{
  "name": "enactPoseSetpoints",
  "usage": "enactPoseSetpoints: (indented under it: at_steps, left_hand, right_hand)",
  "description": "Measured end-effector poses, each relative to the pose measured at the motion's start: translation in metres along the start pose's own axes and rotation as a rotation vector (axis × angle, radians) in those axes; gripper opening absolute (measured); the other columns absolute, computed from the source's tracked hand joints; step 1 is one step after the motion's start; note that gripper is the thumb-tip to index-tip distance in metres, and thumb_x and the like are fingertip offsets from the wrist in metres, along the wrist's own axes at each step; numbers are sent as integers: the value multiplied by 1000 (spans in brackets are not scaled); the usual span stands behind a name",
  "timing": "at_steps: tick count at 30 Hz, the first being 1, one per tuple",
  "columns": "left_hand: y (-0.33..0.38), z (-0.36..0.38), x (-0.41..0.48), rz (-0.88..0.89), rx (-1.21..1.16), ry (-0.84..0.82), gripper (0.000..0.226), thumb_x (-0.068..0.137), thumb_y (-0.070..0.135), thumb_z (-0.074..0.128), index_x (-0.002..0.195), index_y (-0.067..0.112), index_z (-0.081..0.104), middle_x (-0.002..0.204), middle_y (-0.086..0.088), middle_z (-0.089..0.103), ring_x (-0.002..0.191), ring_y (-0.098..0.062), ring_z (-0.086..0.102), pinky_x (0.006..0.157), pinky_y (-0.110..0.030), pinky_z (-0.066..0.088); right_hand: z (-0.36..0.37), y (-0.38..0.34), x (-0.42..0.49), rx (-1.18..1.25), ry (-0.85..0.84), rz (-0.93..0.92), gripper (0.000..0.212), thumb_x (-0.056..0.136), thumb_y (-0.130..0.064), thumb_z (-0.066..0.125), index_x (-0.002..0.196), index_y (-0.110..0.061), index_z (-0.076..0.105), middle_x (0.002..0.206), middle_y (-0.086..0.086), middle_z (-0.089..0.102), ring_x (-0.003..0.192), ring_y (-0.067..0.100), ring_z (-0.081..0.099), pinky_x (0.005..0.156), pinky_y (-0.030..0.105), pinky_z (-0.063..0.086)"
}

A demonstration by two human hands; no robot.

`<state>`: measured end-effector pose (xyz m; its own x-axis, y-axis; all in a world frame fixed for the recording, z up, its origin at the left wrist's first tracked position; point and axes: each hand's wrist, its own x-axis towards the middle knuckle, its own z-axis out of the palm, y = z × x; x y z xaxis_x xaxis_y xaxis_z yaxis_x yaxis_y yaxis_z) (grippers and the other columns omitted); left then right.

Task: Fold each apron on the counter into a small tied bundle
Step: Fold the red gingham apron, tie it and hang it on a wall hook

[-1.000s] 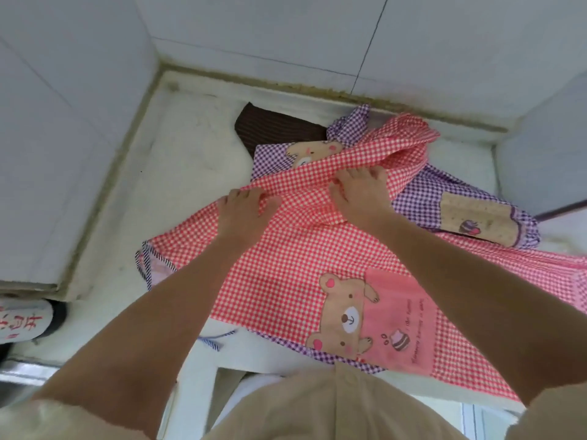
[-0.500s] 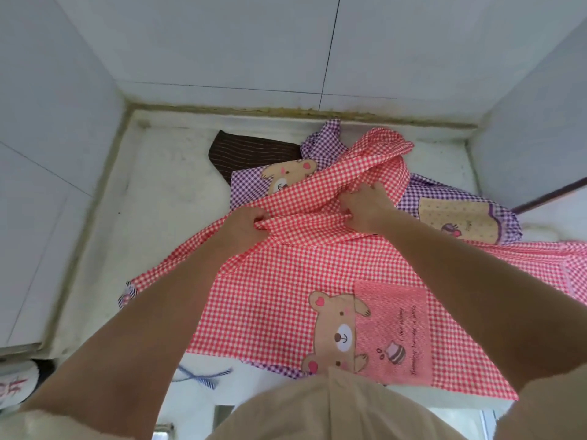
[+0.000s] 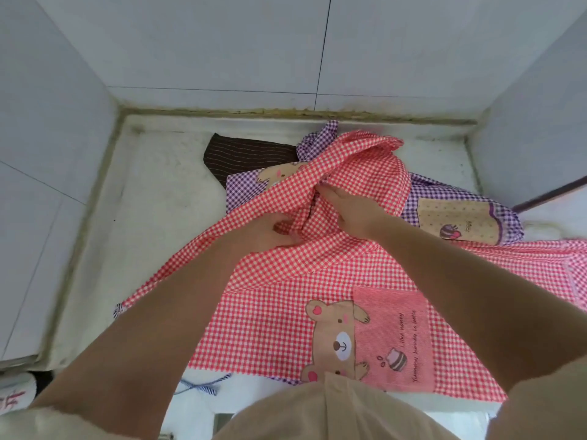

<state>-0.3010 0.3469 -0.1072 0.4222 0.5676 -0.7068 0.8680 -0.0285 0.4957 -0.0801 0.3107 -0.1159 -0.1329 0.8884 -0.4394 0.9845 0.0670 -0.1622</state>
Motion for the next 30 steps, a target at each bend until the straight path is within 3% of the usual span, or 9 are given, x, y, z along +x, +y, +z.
enactPoseSetpoints:
  at_steps: [5, 11, 13, 15, 17, 20, 23, 25, 30]
  left_hand:
    - [0, 6, 11, 2, -16, -30, 73, 73, 53, 77, 135, 28, 49, 145, 3, 45, 129, -20, 44, 108, -36, 32]
    - [5, 3, 10, -80, 56, -90, 114, 66, 62, 77, 154, 31, 12, 162, 1, 16, 147, -27, 18, 119, -49, 16]
    - [7, 3, 6, -79, 72, -50, 97, 72, 53, 78, 151, 28, 28, 158, -2, 28, 144, -28, 27, 118, -49, 19]
    - [10, 6, 1, -54, 62, 232, 53, 83, 33, 72, 133, 22, 55, 142, -6, 50, 131, -27, 45, 113, -42, 29]
    - [14, 9, -3, -35, 105, 555, 23, 90, 23, 63, 112, 20, 67, 121, -6, 64, 111, -24, 57, 103, -35, 39]
    - [16, 12, -13, 33, 281, 734, 16, 91, 18, 59, 102, 19, 72, 98, -3, 70, 90, -20, 61, 92, -33, 47]
    - [9, 21, -22, 190, 402, 822, 14, 90, 15, 59, 86, 15, 72, 80, -5, 67, 76, -20, 59, 83, -35, 51]
    - [1, 31, -26, 255, 395, 854, 14, 89, 12, 60, 79, 13, 69, 76, -6, 66, 74, -23, 60, 81, -38, 52]
    - [-27, 59, -42, 433, 497, 748, 14, 73, -4, 66, 77, 8, 67, 77, -12, 67, 76, -32, 61, 68, -40, 53]
  right_hand:
    - [2, -3, 10, -204, 52, -18, 62, 89, -24, 59, 148, -25, 38, 154, 8, 24, 141, 29, 25, 115, 44, 27]
    - [-18, 8, 11, -282, 359, -91, 40, 77, -42, 67, 106, -14, 73, 118, 4, 61, 117, 27, 47, 106, 42, 28]
    - [-24, 13, 3, -259, 454, -141, 30, 68, -34, 73, 87, -11, 75, 97, 5, 68, 103, 27, 57, 105, 44, 35]
    - [-29, 17, -11, -251, 488, -208, 16, 63, -26, 77, 68, -12, 70, 71, 2, 66, 78, 23, 61, 102, 45, 39]
    - [-29, 22, -26, -252, 476, -212, 19, 70, -28, 77, 67, -15, 64, 60, 0, 62, 61, 19, 59, 102, 45, 39]
    - [-22, 28, -53, -392, 407, -100, 21, 83, -36, 69, 88, -16, 62, 67, 0, 65, 66, 17, 57, 101, 41, 34]
    - [-16, 31, -82, -564, 272, 114, 10, 88, -29, 64, 89, -20, 66, 78, -5, 65, 84, 17, 53, 98, 37, 32]
    - [-12, 32, -101, -604, 198, 305, 18, 90, -38, 61, 86, -22, 68, 80, -5, 63, 88, 16, 53, 94, 36, 36]
    - [23, 33, -160, -307, -34, 580, 18, 96, -26, 51, 94, -15, 65, 68, -3, 47, 77, 18, 60, 68, 31, 49]
